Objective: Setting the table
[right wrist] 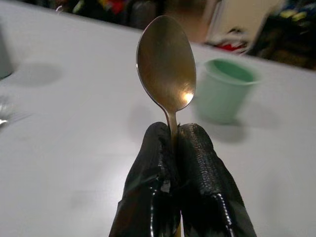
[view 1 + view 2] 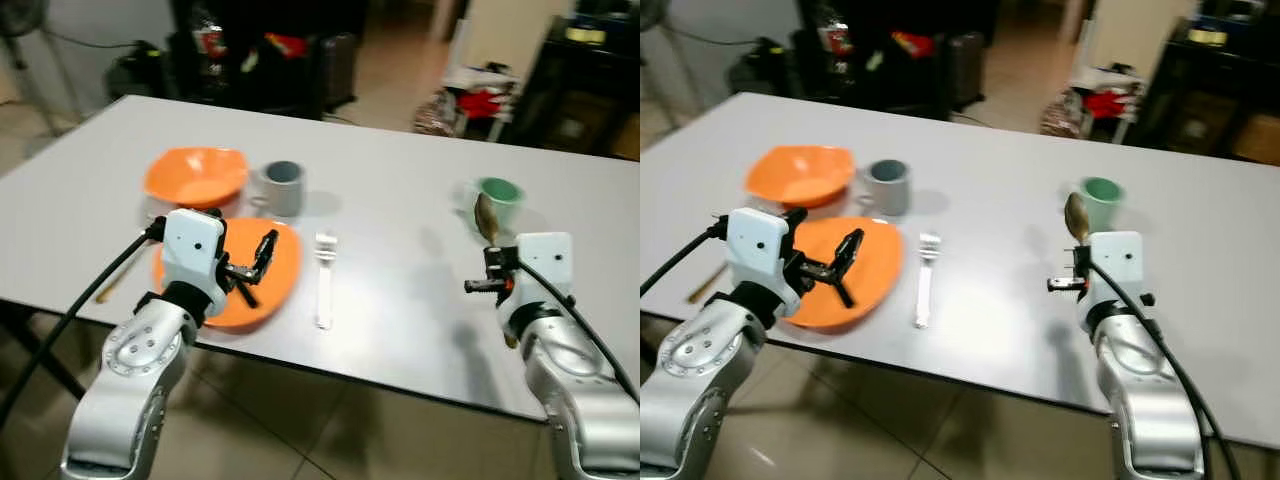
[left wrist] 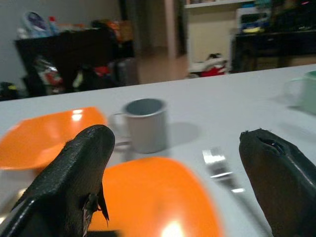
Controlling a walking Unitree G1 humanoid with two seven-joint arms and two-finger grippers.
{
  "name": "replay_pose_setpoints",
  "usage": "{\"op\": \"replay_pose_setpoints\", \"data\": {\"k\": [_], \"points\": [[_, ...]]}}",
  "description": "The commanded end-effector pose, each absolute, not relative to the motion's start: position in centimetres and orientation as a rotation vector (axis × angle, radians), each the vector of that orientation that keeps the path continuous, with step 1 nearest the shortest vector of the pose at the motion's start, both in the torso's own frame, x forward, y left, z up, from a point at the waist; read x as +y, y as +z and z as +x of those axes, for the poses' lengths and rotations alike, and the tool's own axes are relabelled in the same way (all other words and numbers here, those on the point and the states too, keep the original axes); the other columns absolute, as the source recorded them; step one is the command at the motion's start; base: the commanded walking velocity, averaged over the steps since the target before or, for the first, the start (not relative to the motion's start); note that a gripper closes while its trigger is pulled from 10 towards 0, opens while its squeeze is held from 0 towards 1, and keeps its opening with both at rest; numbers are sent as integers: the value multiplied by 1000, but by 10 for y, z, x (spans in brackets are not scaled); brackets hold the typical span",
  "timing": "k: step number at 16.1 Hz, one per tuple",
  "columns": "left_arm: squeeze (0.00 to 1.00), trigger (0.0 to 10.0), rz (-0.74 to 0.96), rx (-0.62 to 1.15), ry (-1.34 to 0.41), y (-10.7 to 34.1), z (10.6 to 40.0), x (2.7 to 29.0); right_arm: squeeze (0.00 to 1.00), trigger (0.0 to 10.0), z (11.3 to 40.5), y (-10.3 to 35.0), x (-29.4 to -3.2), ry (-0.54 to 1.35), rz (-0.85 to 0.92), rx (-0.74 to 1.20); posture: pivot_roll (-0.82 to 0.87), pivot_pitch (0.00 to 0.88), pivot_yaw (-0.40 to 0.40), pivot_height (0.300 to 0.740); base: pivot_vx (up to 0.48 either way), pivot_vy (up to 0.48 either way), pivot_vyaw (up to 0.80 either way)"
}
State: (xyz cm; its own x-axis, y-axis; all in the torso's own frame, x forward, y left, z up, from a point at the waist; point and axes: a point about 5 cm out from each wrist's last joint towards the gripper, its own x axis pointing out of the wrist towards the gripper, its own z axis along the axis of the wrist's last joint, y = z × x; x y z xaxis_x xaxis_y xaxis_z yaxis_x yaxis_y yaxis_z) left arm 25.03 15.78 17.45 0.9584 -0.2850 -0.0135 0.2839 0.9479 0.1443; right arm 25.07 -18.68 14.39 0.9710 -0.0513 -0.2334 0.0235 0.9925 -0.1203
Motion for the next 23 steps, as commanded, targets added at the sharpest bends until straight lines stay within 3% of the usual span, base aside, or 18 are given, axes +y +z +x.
{"op": "replay_pose_setpoints", "data": {"k": [1,7,11,17,23], "points": [[0,10000,140,-7,-300,174,253,156,0,10000,251,143,-190,-63,-126,254,-69,0,-17,740,0,0,0],[0,10000,162,-24,-264,178,267,154,0,10000,252,144,-191,-83,-98,256,-75,0,7,740,0,240,-725],[0,10000,154,-26,-270,177,273,147,0,10000,253,146,-195,-99,-102,254,-81,0,15,740,0,-480,-609],[0,10000,106,-30,-261,175,271,148,0,10000,257,153,-203,-93,-147,230,-85,0,6,740,0,0,0],[0,10000,109,-17,-247,173,269,150,0,10000,259,155,-200,-59,-154,221,-82,0,-4,740,302,0,-267]]}}
